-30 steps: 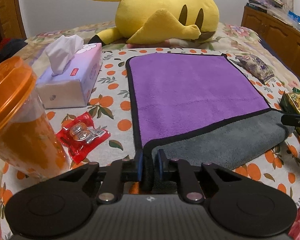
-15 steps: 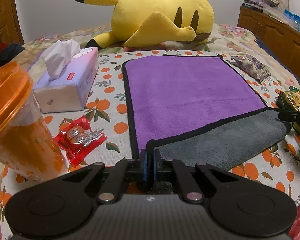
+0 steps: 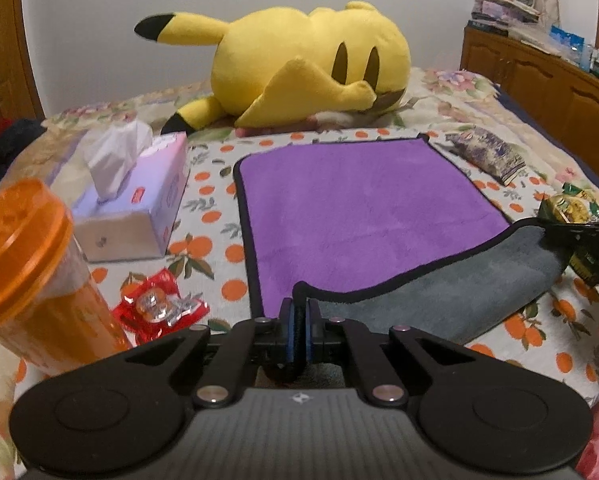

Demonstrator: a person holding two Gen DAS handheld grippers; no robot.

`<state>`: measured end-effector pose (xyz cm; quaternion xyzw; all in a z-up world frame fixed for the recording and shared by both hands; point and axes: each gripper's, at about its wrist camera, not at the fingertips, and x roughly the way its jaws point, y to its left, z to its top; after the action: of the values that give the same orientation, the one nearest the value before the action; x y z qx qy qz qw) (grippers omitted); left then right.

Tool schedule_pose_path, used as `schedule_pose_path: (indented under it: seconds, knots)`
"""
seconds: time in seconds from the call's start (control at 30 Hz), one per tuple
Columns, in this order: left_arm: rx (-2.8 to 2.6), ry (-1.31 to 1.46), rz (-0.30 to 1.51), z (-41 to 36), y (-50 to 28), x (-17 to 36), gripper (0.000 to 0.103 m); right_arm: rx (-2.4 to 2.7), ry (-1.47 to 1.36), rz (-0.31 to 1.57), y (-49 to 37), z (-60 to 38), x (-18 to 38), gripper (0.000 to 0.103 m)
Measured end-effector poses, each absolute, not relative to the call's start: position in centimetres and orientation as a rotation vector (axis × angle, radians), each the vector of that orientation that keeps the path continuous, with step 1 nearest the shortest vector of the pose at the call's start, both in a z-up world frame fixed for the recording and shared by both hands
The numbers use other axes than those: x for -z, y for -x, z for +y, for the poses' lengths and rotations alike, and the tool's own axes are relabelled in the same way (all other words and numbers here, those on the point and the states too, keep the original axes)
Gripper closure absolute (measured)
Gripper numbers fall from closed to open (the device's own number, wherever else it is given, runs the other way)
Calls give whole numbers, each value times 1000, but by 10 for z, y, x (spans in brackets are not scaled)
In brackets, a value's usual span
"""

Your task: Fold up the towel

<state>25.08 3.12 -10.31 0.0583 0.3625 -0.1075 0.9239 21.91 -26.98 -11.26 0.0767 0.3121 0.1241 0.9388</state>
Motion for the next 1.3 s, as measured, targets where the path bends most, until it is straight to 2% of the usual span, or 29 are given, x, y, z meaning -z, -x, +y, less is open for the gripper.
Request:
schedule_pose_path:
  seconds: [0.57,1.3]
  knots:
    - [262,-123,641,20,-274,66,97,-260,-94,554,-230,-267,90,99]
    - [202,-102,594,24,-327,26,97,-275,-35,523,-275,-270,57,99]
